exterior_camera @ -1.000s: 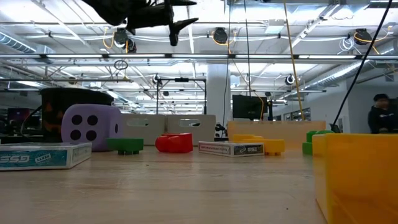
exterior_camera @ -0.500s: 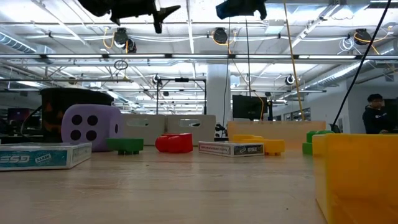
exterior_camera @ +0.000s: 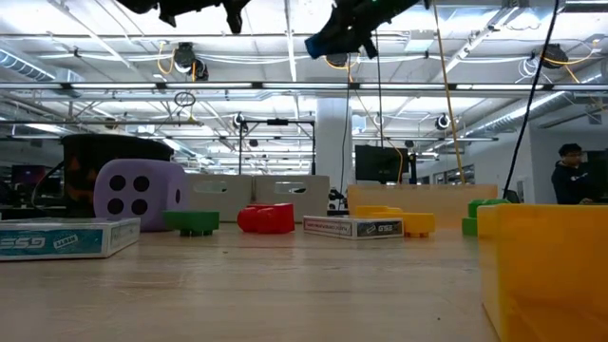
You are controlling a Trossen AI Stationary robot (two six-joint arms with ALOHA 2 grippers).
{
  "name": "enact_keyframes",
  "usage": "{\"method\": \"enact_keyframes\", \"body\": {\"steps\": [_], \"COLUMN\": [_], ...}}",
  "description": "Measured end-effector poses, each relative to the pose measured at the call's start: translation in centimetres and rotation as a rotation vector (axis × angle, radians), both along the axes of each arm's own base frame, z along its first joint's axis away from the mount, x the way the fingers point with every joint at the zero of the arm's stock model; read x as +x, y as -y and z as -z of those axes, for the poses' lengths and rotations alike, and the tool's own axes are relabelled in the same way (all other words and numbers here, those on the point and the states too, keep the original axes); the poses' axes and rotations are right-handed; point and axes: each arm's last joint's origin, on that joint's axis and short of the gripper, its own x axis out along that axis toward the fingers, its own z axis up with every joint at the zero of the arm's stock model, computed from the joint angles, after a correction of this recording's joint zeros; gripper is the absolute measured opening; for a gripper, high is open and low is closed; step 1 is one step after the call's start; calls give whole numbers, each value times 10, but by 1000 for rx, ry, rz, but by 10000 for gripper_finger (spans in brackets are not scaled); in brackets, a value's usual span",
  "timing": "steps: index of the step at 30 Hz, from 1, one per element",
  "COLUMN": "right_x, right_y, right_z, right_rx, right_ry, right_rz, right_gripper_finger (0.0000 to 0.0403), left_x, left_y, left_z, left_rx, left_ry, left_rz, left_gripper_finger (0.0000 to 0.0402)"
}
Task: Pick & Place Toys
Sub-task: Put the blue gamepiece into the right gray bin
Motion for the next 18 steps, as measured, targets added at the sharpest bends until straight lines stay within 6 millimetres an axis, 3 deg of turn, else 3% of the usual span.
{"method": "enact_keyframes", "body": {"steps": [10,18], "right_x": [29,51], "right_y": [42,71], "right_z": [5,36], "right_rx": [130,263], "right_ry": [-166,-298], "right_rz": [-47,-70], "right_gripper_finger": [141,141], "left_x": [-19,-37], "left_y": [14,22], "left_z": [-14,-24], "left_rx": [46,74], "left_ry": [-15,-21], "left_rz": [108,130], "left_gripper_finger": [212,212]}}
